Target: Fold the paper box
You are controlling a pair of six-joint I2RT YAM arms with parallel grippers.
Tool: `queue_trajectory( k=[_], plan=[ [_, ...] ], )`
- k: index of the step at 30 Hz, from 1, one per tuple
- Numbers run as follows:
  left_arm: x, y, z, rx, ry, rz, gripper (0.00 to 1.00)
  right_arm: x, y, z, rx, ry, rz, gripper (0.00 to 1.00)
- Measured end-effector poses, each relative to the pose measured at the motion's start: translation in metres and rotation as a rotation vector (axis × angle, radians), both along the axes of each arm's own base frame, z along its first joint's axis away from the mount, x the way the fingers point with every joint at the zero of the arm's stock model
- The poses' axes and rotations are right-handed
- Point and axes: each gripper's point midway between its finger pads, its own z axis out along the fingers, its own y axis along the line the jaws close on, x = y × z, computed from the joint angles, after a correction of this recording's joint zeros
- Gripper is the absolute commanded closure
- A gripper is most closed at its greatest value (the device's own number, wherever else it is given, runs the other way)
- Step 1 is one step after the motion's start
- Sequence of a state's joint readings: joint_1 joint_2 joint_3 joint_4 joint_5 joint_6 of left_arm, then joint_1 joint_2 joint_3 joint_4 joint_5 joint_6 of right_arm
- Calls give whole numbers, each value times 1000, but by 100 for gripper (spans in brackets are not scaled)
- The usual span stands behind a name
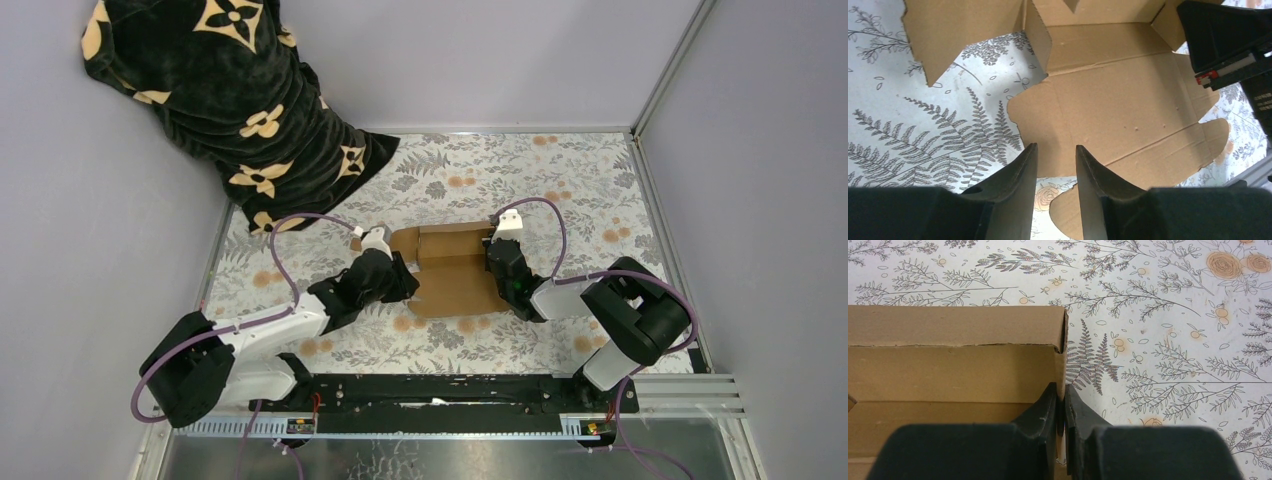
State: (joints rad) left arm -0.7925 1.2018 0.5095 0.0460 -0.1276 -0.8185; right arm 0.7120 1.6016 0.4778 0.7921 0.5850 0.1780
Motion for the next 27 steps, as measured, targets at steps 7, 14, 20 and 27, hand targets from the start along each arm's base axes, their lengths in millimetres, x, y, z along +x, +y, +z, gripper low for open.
queue_trajectory(
  k=[7, 14, 20, 27],
  plan=[
    [2, 9, -21, 60, 23, 33, 60, 0, 0, 0, 6, 0, -2, 95],
    [2, 9, -37, 89, 49, 33, 61, 0, 1, 0, 14, 1, -3, 95],
    [5, 6, -44, 90, 51, 32, 61, 0, 1, 0, 15, 1, -3, 95],
    [7, -5, -47, 64, 37, 19, 61, -1, 1, 0, 24, 1, -6, 95]
  ],
)
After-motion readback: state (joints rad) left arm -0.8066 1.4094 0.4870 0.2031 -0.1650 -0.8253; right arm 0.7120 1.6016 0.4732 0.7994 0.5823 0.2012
